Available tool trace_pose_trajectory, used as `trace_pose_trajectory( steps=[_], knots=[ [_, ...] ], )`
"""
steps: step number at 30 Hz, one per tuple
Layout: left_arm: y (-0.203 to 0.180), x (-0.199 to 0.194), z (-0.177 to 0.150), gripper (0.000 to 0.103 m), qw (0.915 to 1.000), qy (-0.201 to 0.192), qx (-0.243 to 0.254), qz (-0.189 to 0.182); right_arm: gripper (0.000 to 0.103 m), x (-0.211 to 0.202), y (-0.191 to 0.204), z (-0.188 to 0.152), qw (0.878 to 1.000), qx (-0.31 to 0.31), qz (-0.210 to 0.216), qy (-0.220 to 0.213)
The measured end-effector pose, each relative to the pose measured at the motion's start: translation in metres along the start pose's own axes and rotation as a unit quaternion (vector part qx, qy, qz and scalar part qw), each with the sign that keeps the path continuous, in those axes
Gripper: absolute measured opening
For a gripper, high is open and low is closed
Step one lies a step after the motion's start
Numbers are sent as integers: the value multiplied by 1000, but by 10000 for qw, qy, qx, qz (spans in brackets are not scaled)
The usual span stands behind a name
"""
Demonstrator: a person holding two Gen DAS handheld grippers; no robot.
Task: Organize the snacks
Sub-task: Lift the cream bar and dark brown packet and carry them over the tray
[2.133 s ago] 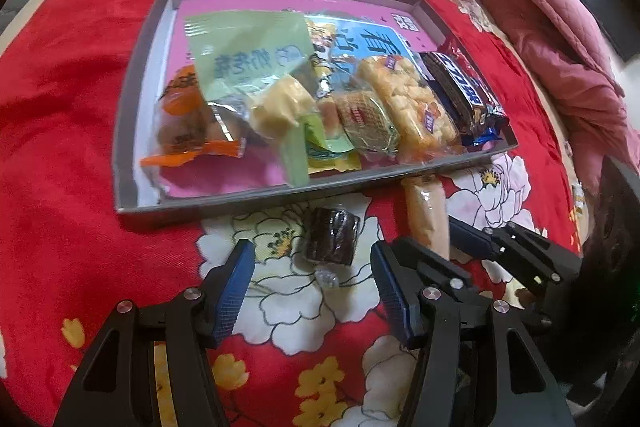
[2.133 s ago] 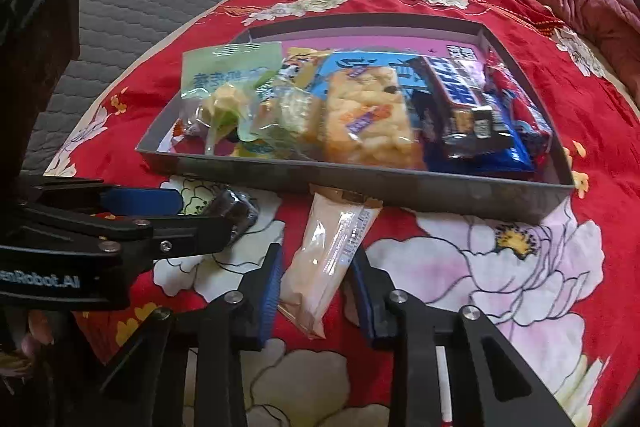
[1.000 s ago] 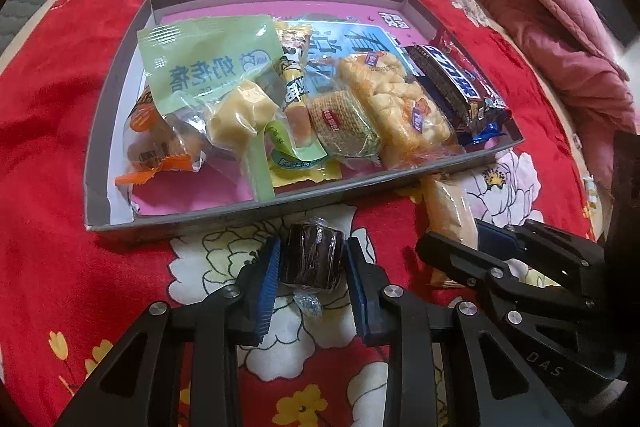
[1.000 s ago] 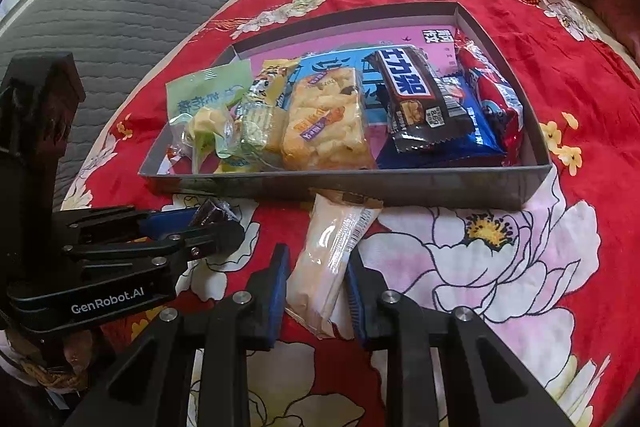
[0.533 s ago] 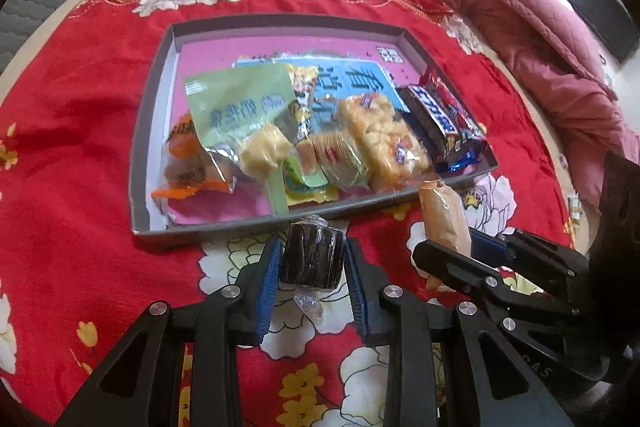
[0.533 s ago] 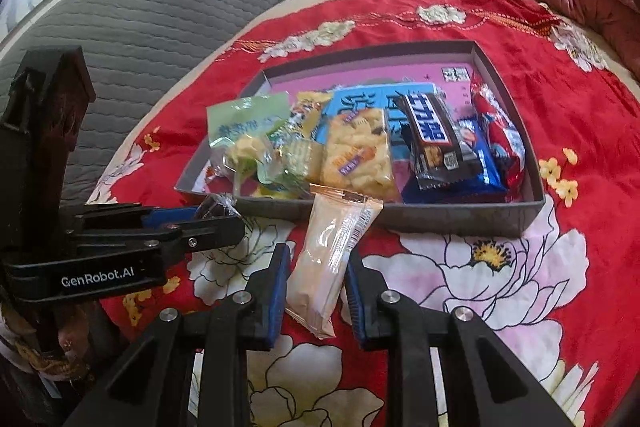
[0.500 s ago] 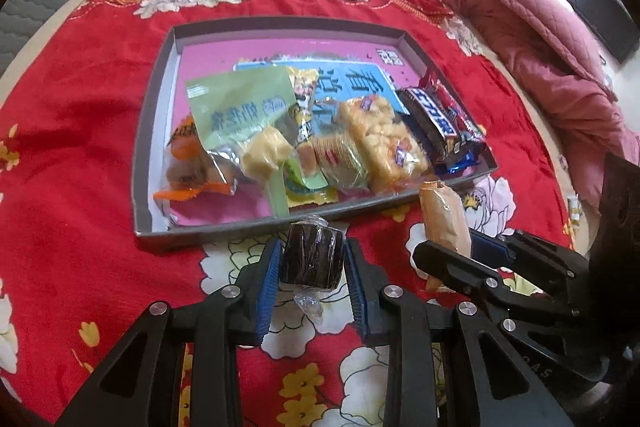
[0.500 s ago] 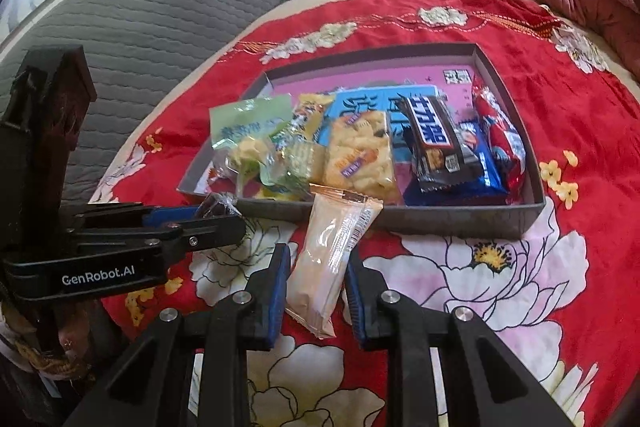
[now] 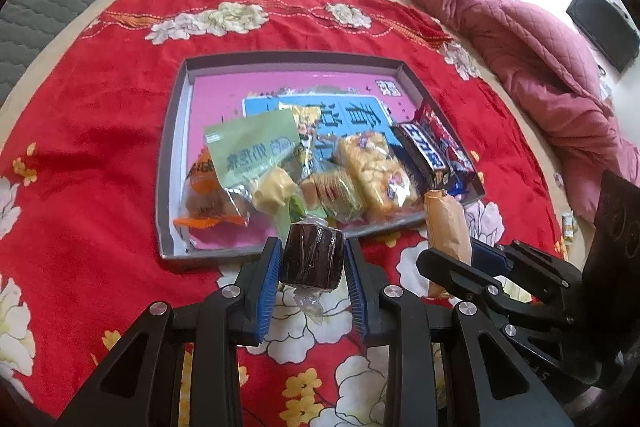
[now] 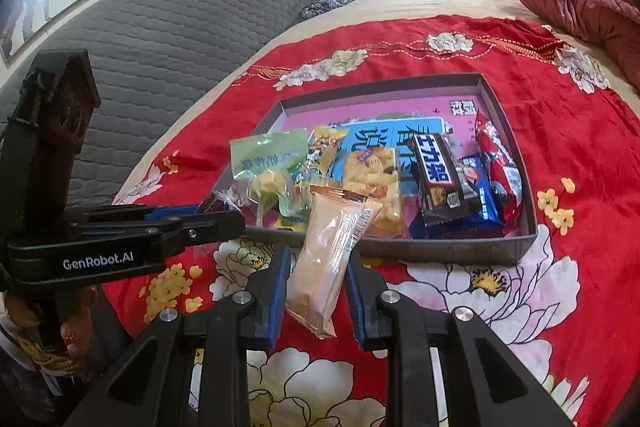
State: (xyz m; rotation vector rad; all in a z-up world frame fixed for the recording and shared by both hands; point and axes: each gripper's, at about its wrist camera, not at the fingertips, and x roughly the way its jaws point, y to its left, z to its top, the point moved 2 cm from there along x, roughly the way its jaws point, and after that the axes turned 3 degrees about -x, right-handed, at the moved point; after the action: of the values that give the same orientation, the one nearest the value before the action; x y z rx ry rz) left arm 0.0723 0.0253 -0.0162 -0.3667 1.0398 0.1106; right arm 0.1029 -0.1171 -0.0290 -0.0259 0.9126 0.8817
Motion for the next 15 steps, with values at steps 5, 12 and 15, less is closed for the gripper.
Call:
trace_pose_trajectory(
  steps=[5,12,15],
  knots=[
    [2,-5,8,32,9999,-112,-25,26,27,-3,0,5,9999,-12,-23,-100],
    [5,-6,20,32,9997,-224,-103,56,27,-7,-5,17,9995,-63,-84,-290],
    [5,-4,25,32,9995,-257,-137,73,27,-8,-9,22,9992,-51,-119,-368]
  ],
)
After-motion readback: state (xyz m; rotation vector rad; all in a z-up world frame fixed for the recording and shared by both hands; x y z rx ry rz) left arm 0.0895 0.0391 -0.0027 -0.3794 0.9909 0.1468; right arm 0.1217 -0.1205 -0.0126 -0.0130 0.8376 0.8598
